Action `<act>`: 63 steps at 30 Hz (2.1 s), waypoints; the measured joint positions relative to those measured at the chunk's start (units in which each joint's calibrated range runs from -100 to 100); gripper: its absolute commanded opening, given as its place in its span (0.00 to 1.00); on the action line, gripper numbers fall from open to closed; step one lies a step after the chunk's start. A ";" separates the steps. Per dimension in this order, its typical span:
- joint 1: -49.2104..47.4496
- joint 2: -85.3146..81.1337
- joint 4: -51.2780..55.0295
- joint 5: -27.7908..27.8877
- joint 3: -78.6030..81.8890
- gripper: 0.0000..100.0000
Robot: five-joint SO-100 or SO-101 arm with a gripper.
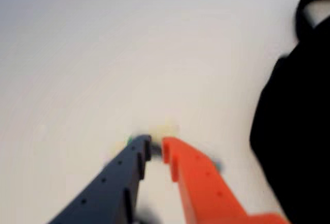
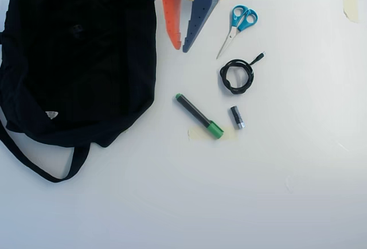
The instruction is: Put the bike light into the black bag
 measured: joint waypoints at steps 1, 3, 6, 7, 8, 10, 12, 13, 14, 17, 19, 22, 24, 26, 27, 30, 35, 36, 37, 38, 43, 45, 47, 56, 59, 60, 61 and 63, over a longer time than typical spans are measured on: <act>-1.10 -0.91 1.37 0.00 0.00 0.02; -2.79 -2.99 3.09 0.00 0.63 0.02; -2.94 -7.14 5.24 0.00 3.77 0.02; -2.87 -8.97 5.58 0.00 5.50 0.02; -2.79 -10.79 5.67 0.00 7.63 0.02; -3.23 -14.94 5.67 0.00 12.97 0.02; -3.38 -19.51 4.89 0.00 19.34 0.02; -3.31 -22.00 3.61 0.00 22.64 0.02; -3.45 -24.57 1.80 0.00 26.42 0.02; -4.26 -32.79 -4.98 0.00 38.84 0.02; -4.11 -38.85 -10.05 0.00 48.43 0.02; -3.60 -48.73 -17.69 0.00 63.68 0.02; -4.11 -55.96 -21.55 0.05 73.66 0.02; -4.26 -63.35 -24.22 0.10 83.41 0.02; -3.97 -67.16 -25.25 0.10 87.97 0.02; -3.75 -78.79 -26.53 0.34 101.26 0.02; -5.80 -88.00 -26.53 4.64 115.33 0.02; -5.95 -88.25 -26.53 5.18 116.51 0.02; -5.95 -88.42 -26.62 5.47 117.77 0.02; -5.95 -88.50 -26.62 5.67 119.10 0.02; -5.95 -88.58 -26.45 5.81 125.16 0.02; -6.02 -88.58 -24.22 5.81 125.71 0.02; -5.88 -88.58 -21.81 5.81 125.79 0.02; -5.80 -88.67 -19.84 5.81 125.79 0.02; -5.80 -88.67 -19.84 5.81 125.79 0.02; -5.80 -88.67 -19.84 5.81 125.79 0.02; -5.80 -88.67 -19.84 5.81 125.79 0.02; -5.80 -88.67 -19.84 5.81 125.79 0.02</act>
